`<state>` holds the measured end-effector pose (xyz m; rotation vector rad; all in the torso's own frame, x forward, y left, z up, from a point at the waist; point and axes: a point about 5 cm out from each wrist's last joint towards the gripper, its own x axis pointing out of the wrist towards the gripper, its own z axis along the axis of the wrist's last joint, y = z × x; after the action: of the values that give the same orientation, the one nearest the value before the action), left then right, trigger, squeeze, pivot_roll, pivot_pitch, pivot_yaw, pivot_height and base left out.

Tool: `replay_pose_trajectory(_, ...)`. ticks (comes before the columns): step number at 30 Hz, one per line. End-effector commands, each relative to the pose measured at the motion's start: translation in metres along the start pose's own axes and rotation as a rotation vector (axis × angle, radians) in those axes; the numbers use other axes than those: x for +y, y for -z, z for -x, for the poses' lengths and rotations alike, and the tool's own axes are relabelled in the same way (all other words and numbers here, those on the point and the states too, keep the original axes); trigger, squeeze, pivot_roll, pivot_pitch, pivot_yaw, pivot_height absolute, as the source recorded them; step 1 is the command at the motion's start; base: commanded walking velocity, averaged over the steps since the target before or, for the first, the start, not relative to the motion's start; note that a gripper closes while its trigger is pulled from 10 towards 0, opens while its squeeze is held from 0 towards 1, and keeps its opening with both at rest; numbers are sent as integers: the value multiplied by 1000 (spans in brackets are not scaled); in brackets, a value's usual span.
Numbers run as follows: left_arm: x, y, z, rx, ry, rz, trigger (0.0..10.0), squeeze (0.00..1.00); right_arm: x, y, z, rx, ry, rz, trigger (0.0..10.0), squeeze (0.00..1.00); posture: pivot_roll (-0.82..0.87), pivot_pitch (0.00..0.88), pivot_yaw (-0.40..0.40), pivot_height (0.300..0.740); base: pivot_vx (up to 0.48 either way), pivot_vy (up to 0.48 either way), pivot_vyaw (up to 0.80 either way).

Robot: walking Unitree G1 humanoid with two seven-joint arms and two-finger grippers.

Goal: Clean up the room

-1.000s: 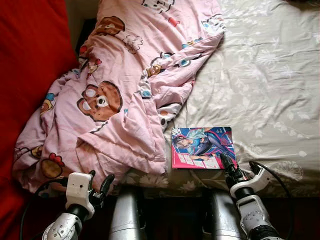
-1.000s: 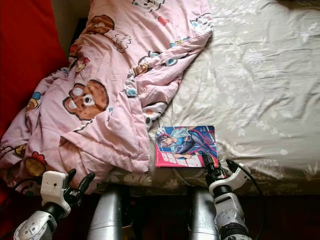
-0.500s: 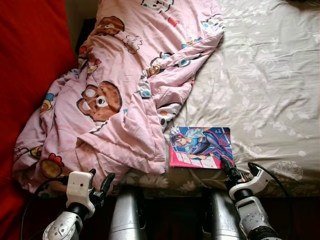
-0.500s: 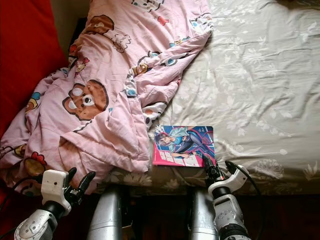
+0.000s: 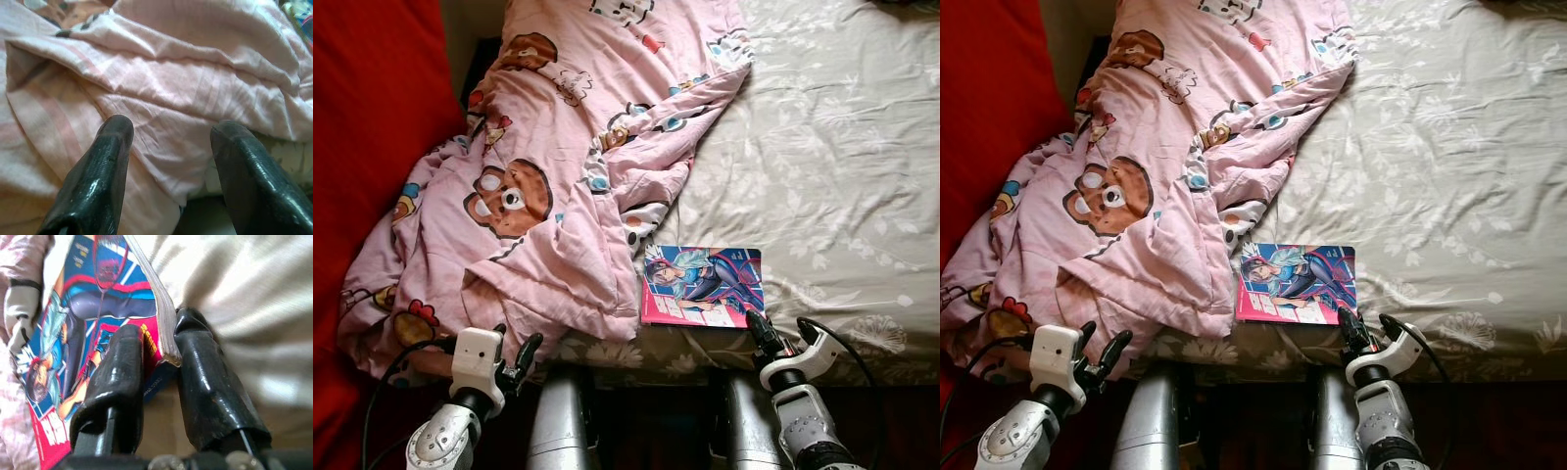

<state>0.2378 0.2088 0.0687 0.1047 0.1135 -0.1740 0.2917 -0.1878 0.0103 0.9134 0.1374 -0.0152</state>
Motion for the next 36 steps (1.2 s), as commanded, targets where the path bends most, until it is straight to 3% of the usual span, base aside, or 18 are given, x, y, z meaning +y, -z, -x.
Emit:
replay_pose_trajectory(1, 1, 11, 3, 42, -11, -3, 10000, 0, 5, 0, -1, -39, -1, 8, 0, 0, 69, 220, 117, 585, 0, 0, 0)
replay_pose_trajectory(8, -1, 13, -6, 24, -26, 7, 10000, 0, 17, -10, 3, -169, 21, 109, 0, 0, 43, 183, 93, 585, 0, 0, 0)
replay_pose_trajectory(11, -2, 14, -9, 17, -33, 12, 10000, 0, 17, -16, 12, -228, 81, 205, 0, 0, 32, 167, 82, 585, 0, 0, 0)
replay_pose_trajectory(16, -3, 17, -13, 10, -48, 23, 10000, 0, 36, -31, 16, -252, 48, 493, 0, 0, 5, 143, 62, 585, 0, 0, 0)
replay_pose_trajectory(17, -3, 18, -14, 8, -59, 35, 10000, 0, 41, -34, 17, -260, 33, 531, 4039, 0, -7, 134, 52, 585, 0, 0, 0)
replay_pose_trajectory(18, -3, 18, -14, 5, -71, 48, 10000, 0, 46, -38, 17, -268, 19, 563, 9176, 0, -11, 131, 48, 585, 0, 0, 0)
replay_pose_trajectory(19, -3, 19, -15, 2, -80, 60, 10000, 0, 50, -42, 18, -281, 15, 594, 10000, 0, -18, 127, 42, 585, 0, 0, 0)
replay_pose_trajectory(28, -10, 23, -21, -7, -103, 98, 10000, 0, 70, -64, 19, -328, -11, 682, 10000, 0, -41, 97, 12, 585, 0, 0, 0)
replay_pose_trajectory(36, -9, 35, -17, 23, -150, 150, 10000, 0, 73, -56, 14, -261, 10, 721, 10000, 0, -39, 68, 1, 640, 0, 0, 0)
